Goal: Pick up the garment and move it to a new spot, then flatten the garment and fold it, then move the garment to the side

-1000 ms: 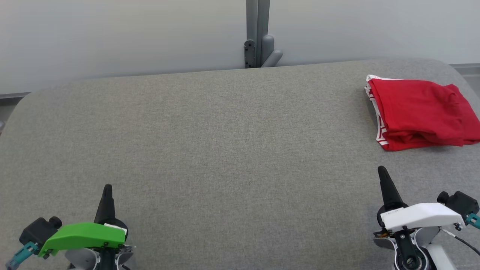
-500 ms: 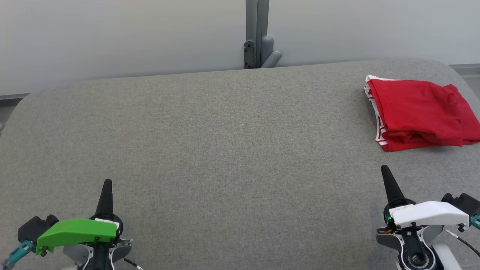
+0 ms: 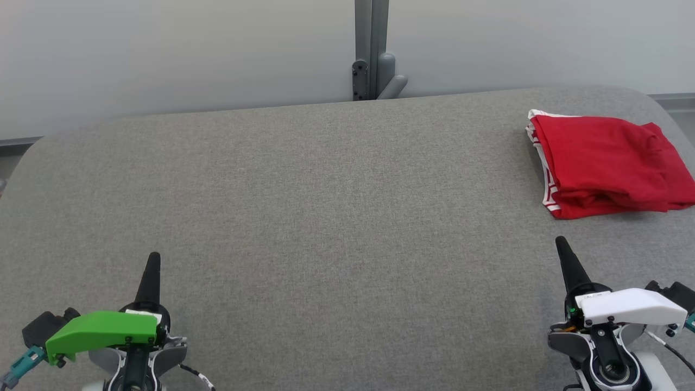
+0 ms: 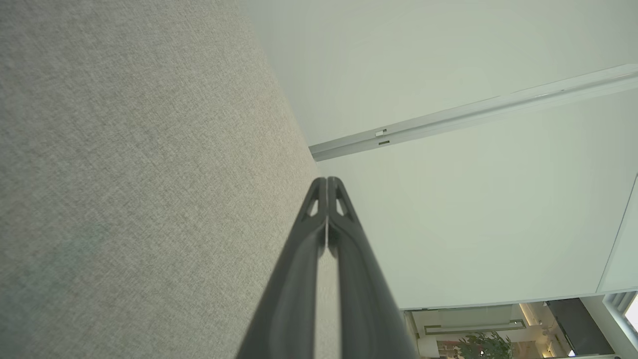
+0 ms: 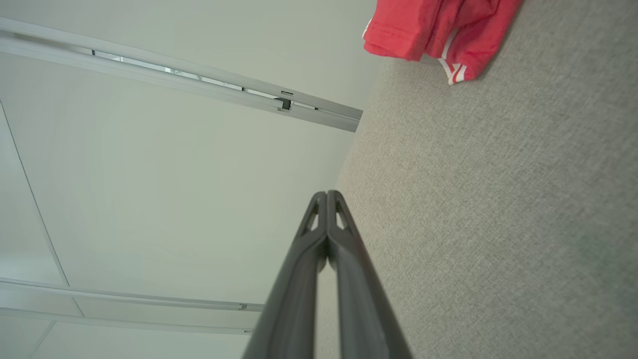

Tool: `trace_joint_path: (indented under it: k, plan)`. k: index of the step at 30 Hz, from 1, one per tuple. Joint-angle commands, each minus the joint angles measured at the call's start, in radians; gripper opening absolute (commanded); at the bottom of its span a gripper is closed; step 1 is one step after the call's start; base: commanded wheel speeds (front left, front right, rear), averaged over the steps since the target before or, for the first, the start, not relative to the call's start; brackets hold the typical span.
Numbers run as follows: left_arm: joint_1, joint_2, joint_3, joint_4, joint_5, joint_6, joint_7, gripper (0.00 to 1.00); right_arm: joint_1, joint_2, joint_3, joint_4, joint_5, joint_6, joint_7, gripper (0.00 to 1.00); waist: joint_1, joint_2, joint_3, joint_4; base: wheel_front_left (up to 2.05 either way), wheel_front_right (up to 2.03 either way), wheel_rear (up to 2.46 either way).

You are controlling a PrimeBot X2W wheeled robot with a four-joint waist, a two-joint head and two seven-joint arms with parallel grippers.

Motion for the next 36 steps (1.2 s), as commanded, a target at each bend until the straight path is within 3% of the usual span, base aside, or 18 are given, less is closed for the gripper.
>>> trace_joint_path:
  k: [1,36]
  plan:
    - [-0.026,0.003,0.007,-0.001,-0.025,-0.008,0.008,0.00,-0.014,-0.007,-0.005,-0.003,0.030,0.000,0.007,0.00,0.0000,0.0045,0.000,0.000,0.00,0.00,0.00]
    - [-0.069,0.003,0.040,0.027,-0.279,-0.037,0.085,0.00,-0.024,-0.018,-0.031,0.008,0.297,0.000,0.056,0.00,0.0000,0.0063,-0.008,-0.004,0.00,0.00,0.00]
